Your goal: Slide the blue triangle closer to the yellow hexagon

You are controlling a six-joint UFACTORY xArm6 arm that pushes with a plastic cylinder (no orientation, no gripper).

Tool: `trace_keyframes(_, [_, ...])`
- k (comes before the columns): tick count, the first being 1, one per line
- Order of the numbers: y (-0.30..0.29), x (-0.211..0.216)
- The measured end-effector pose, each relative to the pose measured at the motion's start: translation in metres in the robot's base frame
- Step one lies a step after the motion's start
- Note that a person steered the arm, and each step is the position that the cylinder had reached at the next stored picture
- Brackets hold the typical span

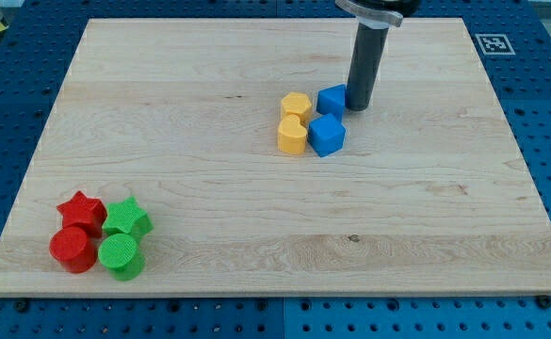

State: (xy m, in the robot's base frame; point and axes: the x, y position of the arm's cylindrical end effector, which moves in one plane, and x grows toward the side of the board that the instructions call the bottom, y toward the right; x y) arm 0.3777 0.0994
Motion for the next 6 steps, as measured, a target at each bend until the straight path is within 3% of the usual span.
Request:
trace_keyframes(2, [0.010, -0.025])
trace_keyframes(3, [-0.024, -0.030])
trace_keyframes(6, [-0.040, -0.013])
